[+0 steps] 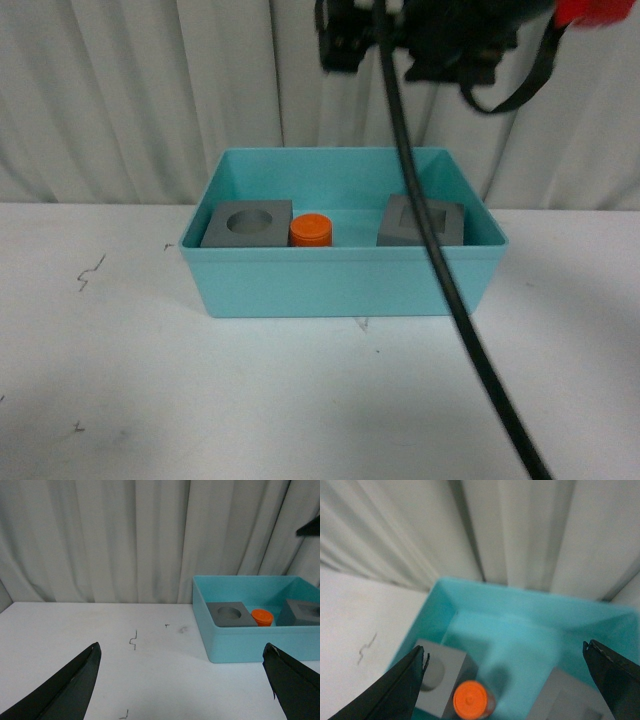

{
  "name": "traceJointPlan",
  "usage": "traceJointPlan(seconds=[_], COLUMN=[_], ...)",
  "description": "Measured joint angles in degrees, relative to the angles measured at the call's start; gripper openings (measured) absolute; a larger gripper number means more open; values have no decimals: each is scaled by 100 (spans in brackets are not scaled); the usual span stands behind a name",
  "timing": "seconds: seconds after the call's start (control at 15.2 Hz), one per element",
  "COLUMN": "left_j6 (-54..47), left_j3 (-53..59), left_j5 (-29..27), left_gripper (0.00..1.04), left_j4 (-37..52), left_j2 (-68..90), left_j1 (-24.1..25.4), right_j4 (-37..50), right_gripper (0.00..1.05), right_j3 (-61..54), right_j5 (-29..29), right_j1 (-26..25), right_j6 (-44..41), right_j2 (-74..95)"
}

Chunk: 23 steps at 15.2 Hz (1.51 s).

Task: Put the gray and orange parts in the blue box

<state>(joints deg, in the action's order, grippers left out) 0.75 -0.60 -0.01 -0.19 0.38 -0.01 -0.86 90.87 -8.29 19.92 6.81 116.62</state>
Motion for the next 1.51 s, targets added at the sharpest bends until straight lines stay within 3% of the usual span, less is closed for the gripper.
traceJointPlan(seconds=[0.07, 0.13, 0.2, 0.26, 0.39, 0.59, 1.12, 1.25, 1.51], left_j6=[0, 0, 0, 0, 2, 2, 0, 0, 0], left_j3=[0, 0, 0, 0, 0, 0, 0, 0, 0], left_j5=[0, 0, 0, 0, 0, -2, 0, -11, -2], left_gripper=[98, 98, 98, 98, 98, 98, 98, 98, 98], left_j4=[0, 0, -2, -2, 0, -2, -2, -2, -2], left_j2=[0, 0, 0, 0, 0, 0, 0, 0, 0], left_j1=[0, 0, 0, 0, 0, 0, 0, 0, 0], right_j4=[442, 1733, 2680, 3298, 4194, 4518, 4487, 4223, 3617], right_gripper=[98, 91, 80, 69, 43, 5, 2, 2, 2], right_j3=[-376, -1134, -2055, -3064, -4732, -6435, -8190, -8439, -8762], right_j5=[133, 911, 1812, 2339, 2306, 1884, 1290, 894, 850], right_j1=[-68, -81, -98, -179, -584, -911, -1563, -2013, -2020], right_j6=[-26, -205, -402, -514, -588, -640, -667, -667, -667], right_j2=[-498, -1099, -1766, -2511, -3757, -4389, -6373, -6791, -7750])
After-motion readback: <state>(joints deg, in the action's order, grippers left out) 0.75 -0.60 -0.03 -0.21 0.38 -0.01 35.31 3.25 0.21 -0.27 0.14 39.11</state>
